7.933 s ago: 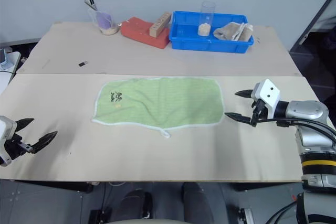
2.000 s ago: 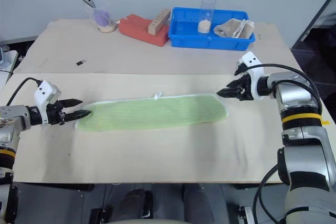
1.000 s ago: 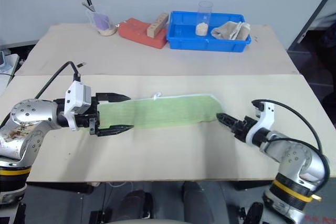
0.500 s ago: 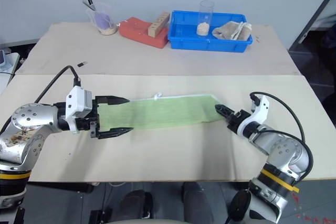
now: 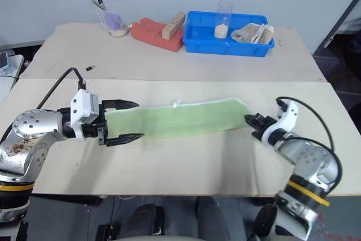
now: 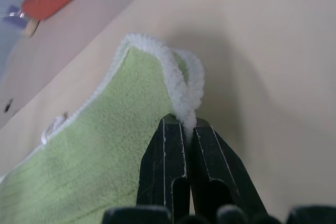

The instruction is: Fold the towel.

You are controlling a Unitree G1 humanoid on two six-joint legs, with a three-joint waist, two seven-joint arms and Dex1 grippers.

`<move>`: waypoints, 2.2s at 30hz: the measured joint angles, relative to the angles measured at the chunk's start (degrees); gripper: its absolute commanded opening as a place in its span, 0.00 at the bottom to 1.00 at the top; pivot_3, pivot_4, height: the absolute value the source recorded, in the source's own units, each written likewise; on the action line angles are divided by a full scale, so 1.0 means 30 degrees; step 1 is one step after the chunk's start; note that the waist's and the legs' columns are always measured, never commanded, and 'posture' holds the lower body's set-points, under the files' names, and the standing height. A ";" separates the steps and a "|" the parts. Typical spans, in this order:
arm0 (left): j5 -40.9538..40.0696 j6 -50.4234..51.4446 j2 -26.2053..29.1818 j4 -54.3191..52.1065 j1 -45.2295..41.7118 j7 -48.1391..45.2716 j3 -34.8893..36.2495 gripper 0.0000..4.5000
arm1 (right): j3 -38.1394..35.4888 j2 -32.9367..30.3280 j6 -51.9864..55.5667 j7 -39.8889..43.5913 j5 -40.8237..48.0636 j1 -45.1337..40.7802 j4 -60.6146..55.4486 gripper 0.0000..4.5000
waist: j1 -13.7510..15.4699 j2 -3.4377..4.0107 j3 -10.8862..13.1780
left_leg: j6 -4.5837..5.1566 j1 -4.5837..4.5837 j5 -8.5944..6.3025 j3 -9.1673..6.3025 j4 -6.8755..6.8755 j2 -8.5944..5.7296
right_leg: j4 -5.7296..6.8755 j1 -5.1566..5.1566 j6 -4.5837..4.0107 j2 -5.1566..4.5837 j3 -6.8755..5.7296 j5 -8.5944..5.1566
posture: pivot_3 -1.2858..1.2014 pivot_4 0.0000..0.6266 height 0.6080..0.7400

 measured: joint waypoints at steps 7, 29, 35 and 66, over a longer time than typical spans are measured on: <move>-0.0581 0.0436 -0.0028 0.0206 -0.0306 0.0002 0.0153 1.00 | 0.3146 -0.4231 -0.0712 0.3645 0.0476 0.0766 -0.1527 0.01 | -0.0298 -0.0002 0.0001 | 0.0004 -0.0002 -0.0002 -0.0016 -0.0033 0.0028 | -0.0034 0.0001 0.0006 0.0029 -0.0002 -0.0003 | 0.52 0.24 0.80; -0.2421 0.2983 0.1370 -0.3951 0.3376 0.1891 0.3202 1.00 | 1.7911 -0.1770 -0.6981 0.5705 -0.4731 -0.0699 -0.4072 0.08 | 0.0024 -0.0027 0.0015 | 0.0002 -0.0098 -0.0003 -0.0046 -0.0027 0.0028 | -0.0149 -0.0042 0.0003 0.0013 -0.0029 0.0014 | 0.52 0.24 0.80; -0.2194 0.2932 0.0863 -0.3987 0.4157 0.2802 0.3214 1.00 | 1.8172 -0.1292 -0.6980 0.5804 -0.4747 -0.0865 -0.4319 0.53 | 0.0017 -0.0027 0.0015 | 0.0002 -0.0091 -0.0003 -0.0058 -0.0027 0.0034 | -0.0135 -0.0040 0.0001 0.0016 -0.0048 0.0015 | 0.52 0.24 0.80; -0.6573 0.9578 -1.5176 -0.7558 0.8870 2.5616 0.4151 1.00 | 1.8779 -0.5328 -1.3808 1.4544 -0.6265 -0.4075 -0.2677 1.00 | 0.0084 -0.0055 0.0003 | 0.0001 -0.0021 0.0000 -0.0084 0.0015 -0.0022 | -0.0135 0.0048 0.0020 -0.0020 -0.0034 0.0069 | 0.52 0.24 0.80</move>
